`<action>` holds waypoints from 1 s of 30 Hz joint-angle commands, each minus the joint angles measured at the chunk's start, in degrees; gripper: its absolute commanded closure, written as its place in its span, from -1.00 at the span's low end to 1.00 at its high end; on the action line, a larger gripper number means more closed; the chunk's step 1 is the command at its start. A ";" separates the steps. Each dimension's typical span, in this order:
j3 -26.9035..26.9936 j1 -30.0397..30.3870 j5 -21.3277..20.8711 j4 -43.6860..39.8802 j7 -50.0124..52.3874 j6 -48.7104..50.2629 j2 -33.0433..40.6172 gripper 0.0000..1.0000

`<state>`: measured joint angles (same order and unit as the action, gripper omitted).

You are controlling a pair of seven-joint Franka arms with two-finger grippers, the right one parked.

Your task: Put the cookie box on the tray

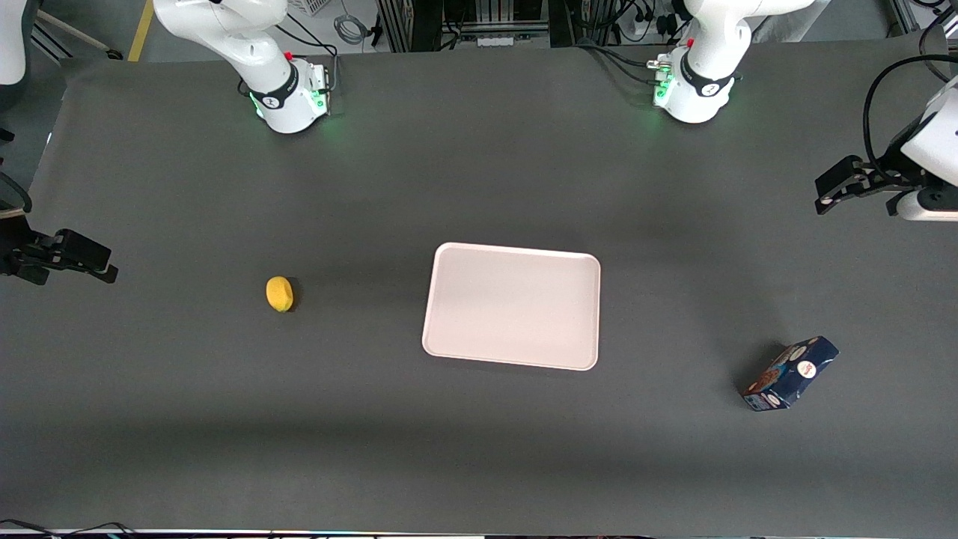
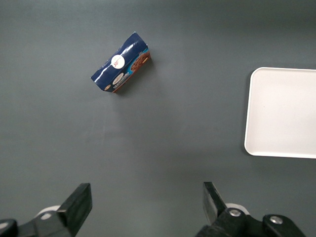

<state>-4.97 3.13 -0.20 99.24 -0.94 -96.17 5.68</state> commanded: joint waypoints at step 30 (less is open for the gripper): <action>0.49 4.69 -2.00 -0.01 -40.89 -14.56 -14.29 -1.00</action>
<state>-4.30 6.53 -1.37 99.31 -38.30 -107.27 -5.40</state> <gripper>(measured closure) 0.000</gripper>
